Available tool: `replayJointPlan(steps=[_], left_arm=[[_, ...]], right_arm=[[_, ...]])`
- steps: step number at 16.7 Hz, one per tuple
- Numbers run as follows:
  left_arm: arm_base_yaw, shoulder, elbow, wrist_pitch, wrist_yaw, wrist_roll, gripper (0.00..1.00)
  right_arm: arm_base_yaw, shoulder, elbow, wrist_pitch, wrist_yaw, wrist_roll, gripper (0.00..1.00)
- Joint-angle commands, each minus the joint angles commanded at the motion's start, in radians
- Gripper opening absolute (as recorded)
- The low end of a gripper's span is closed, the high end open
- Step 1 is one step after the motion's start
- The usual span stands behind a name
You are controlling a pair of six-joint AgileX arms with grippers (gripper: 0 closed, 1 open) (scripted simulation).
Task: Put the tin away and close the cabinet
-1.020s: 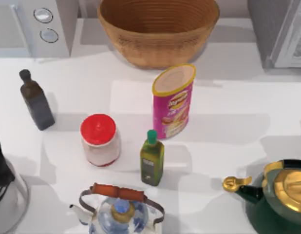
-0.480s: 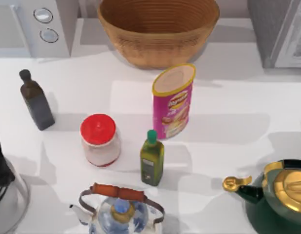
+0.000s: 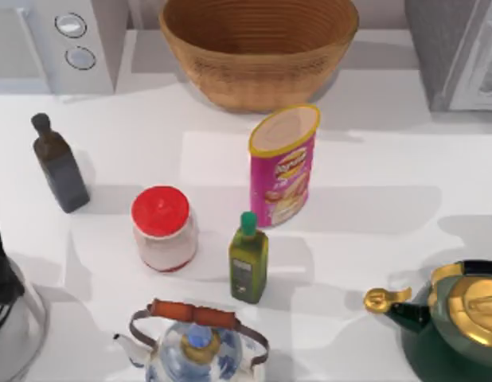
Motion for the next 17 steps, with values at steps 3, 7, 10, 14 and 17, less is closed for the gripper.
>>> replayJointPlan(steps=[3, 7, 10, 14, 17], left_arm=[[0.0, 0.0, 0.0, 0.0, 0.0, 0.0, 1.0], [0.0, 0.0, 0.0, 0.0, 0.0, 0.0, 1.0], [0.0, 0.0, 0.0, 0.0, 0.0, 0.0, 1.0], [0.0, 0.0, 0.0, 0.0, 0.0, 0.0, 1.0], [0.0, 0.0, 0.0, 0.0, 0.0, 0.0, 1.0]], right_arm=[[0.0, 0.0, 0.0, 0.0, 0.0, 0.0, 0.1], [0.0, 0.0, 0.0, 0.0, 0.0, 0.0, 0.0], [0.0, 0.0, 0.0, 0.0, 0.0, 0.0, 0.0], [-0.001, -0.002, 0.003, -0.003, 0.0, 0.001, 0.0], [0.001, -0.016, 0.051, -0.073, -0.006, -0.001, 0.0]])
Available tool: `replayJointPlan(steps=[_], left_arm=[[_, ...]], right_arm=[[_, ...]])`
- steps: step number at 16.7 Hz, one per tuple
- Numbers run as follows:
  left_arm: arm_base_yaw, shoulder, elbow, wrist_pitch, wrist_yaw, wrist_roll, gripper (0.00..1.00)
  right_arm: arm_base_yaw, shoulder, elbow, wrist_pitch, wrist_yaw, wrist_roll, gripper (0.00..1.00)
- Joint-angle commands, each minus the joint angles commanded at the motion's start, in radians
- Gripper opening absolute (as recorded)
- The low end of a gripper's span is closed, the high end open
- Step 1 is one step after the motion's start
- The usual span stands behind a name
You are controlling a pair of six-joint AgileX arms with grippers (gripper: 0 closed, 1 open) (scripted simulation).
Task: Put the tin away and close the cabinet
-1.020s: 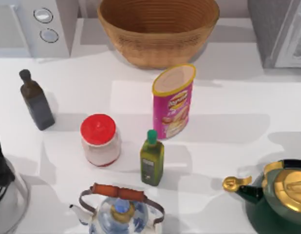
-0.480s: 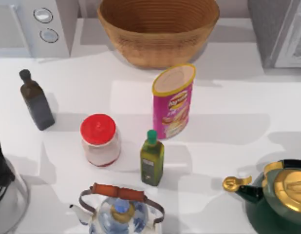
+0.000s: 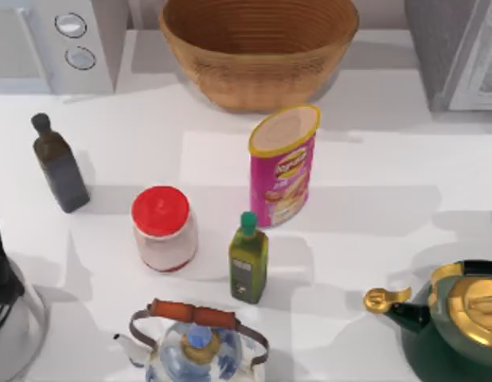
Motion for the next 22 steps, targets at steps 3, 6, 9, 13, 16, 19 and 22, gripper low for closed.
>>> replayJointPlan(steps=[3, 6, 9, 13, 16, 19, 22], left_arm=[[0.0, 0.0, 0.0, 0.0, 0.0, 0.0, 1.0], [0.0, 0.0, 0.0, 0.0, 0.0, 0.0, 1.0], [0.0, 0.0, 0.0, 0.0, 0.0, 0.0, 1.0], [0.0, 0.0, 0.0, 0.0, 0.0, 0.0, 1.0], [0.0, 0.0, 0.0, 0.0, 0.0, 0.0, 1.0], [0.0, 0.0, 0.0, 0.0, 0.0, 0.0, 1.0], [0.0, 0.0, 0.0, 0.0, 0.0, 0.0, 1.0]], right_arm=[[0.004, -0.052, 0.096, -0.165, -0.009, -0.006, 0.0], [0.003, -0.131, 0.209, -0.381, -0.012, -0.008, 0.0], [-0.004, -0.211, 0.303, -0.54, -0.006, -0.005, 0.0], [-0.007, -0.261, 0.351, -0.605, 0.001, -0.005, 0.0], [-0.003, -0.257, 0.349, -0.603, 0.0, -0.003, 0.0], [-0.001, -0.284, 0.333, -0.589, 0.007, 0.01, 0.0], [0.009, -0.401, 0.269, -0.534, 0.029, 0.049, 0.0]])
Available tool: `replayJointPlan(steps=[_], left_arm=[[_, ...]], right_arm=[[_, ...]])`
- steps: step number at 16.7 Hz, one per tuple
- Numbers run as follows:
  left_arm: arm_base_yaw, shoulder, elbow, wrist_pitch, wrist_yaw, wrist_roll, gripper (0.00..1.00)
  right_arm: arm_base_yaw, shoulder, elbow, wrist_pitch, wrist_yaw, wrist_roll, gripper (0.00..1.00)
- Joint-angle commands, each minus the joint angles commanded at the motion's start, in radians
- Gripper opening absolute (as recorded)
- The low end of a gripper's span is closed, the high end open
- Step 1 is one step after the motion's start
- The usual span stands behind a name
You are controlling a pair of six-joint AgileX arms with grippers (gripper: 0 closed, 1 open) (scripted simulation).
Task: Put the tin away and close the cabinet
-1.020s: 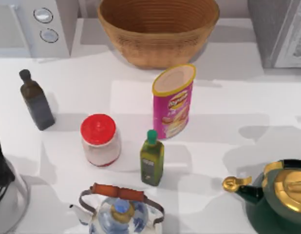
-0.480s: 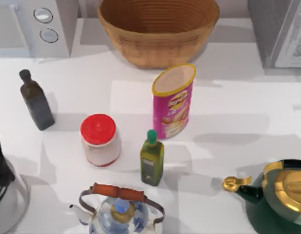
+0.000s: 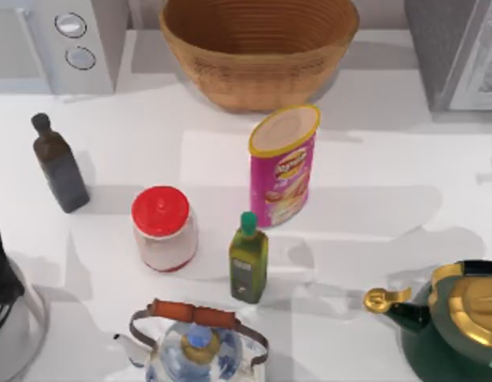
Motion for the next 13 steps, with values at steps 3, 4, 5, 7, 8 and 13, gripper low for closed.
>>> replayJointPlan(steps=[3, 4, 5, 7, 8, 13], left_arm=[[0.0, 0.0, 0.0, 0.0, 0.0, 0.0, 1.0], [0.0, 0.0, 0.0, 0.0, 0.0, 0.0, 1.0], [0.0, 0.0, 0.0, 0.0, 0.0, 0.0, 1.0], [0.0, 0.0, 0.0, 0.0, 0.0, 0.0, 1.0], [0.0, 0.0, 0.0, 0.0, 0.0, 0.0, 1.0], [0.0, 0.0, 0.0, 0.0, 0.0, 0.0, 1.0]], right_arm=[[0.022, -0.213, -0.122, 0.088, 0.03, 0.049, 0.0], [0.032, -0.304, -0.177, 0.121, 0.041, 0.065, 0.0], [0.044, -0.401, -0.239, 0.155, 0.052, 0.08, 0.0], [0.072, -0.603, -0.383, 0.223, 0.071, 0.105, 0.0], [0.089, -0.702, -0.461, 0.255, 0.079, 0.115, 0.0], [0.185, -1.112, -0.822, 0.405, 0.108, 0.136, 0.0]])
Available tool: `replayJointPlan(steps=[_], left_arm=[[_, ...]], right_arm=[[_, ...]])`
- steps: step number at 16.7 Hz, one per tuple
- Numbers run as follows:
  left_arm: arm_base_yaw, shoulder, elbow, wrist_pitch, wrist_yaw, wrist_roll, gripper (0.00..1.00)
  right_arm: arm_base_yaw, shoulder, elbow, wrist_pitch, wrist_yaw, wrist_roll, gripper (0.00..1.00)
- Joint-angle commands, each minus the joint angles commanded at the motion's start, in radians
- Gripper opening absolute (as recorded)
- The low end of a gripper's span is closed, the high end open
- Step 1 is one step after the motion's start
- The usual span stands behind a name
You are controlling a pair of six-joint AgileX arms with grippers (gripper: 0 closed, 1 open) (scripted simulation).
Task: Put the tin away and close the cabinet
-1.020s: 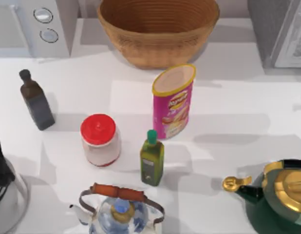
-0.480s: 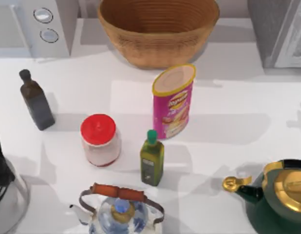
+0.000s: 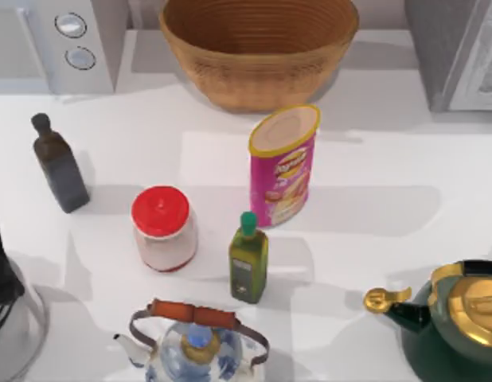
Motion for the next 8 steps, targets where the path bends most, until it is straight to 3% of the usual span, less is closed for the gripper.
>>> replayJointPlan(steps=[4, 8], left_arm=[[0.0, 0.0, 0.0, 0.0, 0.0, 0.0, 1.0], [0.0, 0.0, 0.0, 0.0, 0.0, 0.0, 1.0]], right_arm=[[0.052, -0.148, -0.148, 0.075, 0.012, -0.007, 0.0], [0.057, -0.16, -0.16, 0.082, 0.014, -0.009, 0.0]])
